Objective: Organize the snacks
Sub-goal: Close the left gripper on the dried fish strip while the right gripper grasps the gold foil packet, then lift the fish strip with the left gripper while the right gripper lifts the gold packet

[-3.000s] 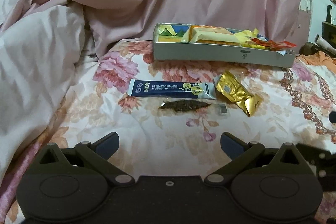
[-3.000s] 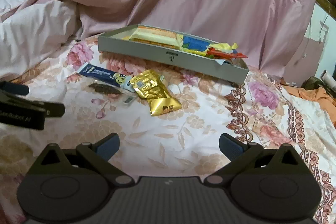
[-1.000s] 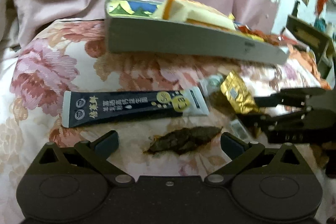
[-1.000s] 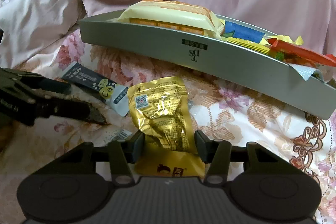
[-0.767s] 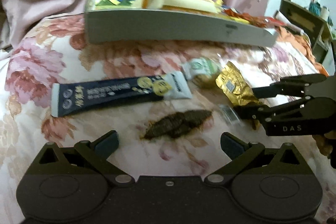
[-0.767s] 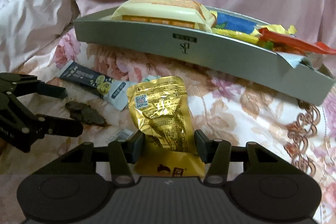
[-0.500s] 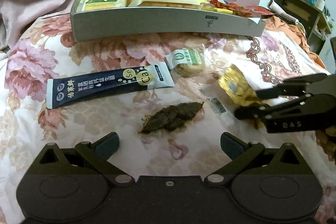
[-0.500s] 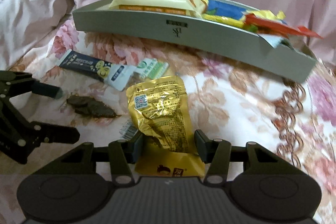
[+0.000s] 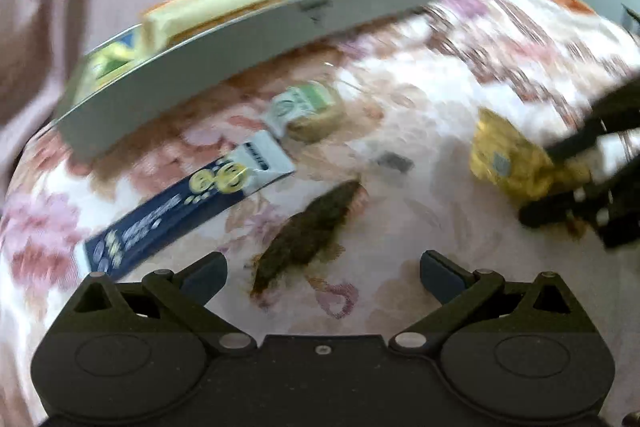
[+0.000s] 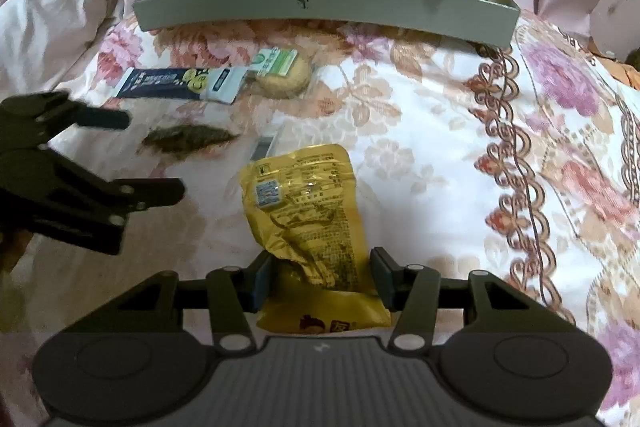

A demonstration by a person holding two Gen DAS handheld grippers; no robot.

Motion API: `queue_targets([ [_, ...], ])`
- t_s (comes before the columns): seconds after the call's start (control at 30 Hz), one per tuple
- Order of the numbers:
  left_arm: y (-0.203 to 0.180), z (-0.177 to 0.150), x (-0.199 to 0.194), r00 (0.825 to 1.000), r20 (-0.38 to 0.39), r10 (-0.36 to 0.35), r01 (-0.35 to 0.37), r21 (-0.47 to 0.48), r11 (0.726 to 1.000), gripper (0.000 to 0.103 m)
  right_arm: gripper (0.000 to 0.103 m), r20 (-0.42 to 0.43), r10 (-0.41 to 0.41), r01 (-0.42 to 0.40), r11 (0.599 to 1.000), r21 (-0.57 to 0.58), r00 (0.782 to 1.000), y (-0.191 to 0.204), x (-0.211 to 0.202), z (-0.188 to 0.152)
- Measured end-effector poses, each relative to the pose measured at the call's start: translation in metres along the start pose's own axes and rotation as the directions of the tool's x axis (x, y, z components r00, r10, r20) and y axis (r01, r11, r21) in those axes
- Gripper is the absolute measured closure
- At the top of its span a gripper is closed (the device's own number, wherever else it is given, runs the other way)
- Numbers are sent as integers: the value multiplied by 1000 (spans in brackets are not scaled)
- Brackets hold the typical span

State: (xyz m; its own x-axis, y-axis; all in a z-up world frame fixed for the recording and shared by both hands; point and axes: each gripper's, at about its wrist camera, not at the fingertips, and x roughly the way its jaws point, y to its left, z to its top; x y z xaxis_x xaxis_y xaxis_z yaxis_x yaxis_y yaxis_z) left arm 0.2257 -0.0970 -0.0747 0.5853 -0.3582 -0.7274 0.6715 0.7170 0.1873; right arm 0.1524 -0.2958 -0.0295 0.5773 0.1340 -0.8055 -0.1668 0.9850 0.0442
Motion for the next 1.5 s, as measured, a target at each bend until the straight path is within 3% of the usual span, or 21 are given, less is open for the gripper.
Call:
queue_targets([
  [0.17, 10, 18, 11, 998, -33, -62, 66, 123, 990, 1, 47, -8, 8, -8, 1000, 14, 1000, -2, 2, 5],
  [0.3, 17, 28, 21, 986, -91, -140, 151, 129, 980, 2, 46, -4, 18, -18, 1000, 17, 1000, -3, 4, 7],
  [0.33, 19, 29, 21, 981, -102, -163, 175, 119, 977, 6, 46, -2, 20, -20, 1000, 15, 1000, -3, 5, 7],
  [0.47, 23, 29, 18, 973, -118, -198, 203, 26, 979, 18, 45, 2, 32, -32, 999, 28, 999, -4, 8, 10],
  [0.73, 17, 20, 1, 976, -137, -167, 139, -191, 972, 46, 45, 4, 51, -51, 997, 57, 999, -7, 7, 10],
  [0.9, 2, 12, -9, 967, -135, -216, 155, -358, 921, 47, 45, 7, 65, -66, 994, 90, 998, -11, 7, 9],
  [0.93, -1, 11, -10, 967, -134, -216, 153, -373, 915, 46, 45, 7, 67, -68, 993, 94, 998, -12, 7, 9],
  [1.13, -19, 15, -8, 983, -145, -112, 60, -321, 945, 35, 45, 6, 57, -57, 994, 90, 998, -12, 5, 8],
  [1.3, -23, 20, -2, 989, -147, -31, -8, -257, 966, 35, 45, 15, 11, -12, 999, 53, 1000, -9, 4, 7],
  [1.5, -29, 14, -5, 994, -110, -4, -27, -278, 960, 43, 45, 23, -17, 17, 1000, 13, 1000, -6, 7, 10],
])
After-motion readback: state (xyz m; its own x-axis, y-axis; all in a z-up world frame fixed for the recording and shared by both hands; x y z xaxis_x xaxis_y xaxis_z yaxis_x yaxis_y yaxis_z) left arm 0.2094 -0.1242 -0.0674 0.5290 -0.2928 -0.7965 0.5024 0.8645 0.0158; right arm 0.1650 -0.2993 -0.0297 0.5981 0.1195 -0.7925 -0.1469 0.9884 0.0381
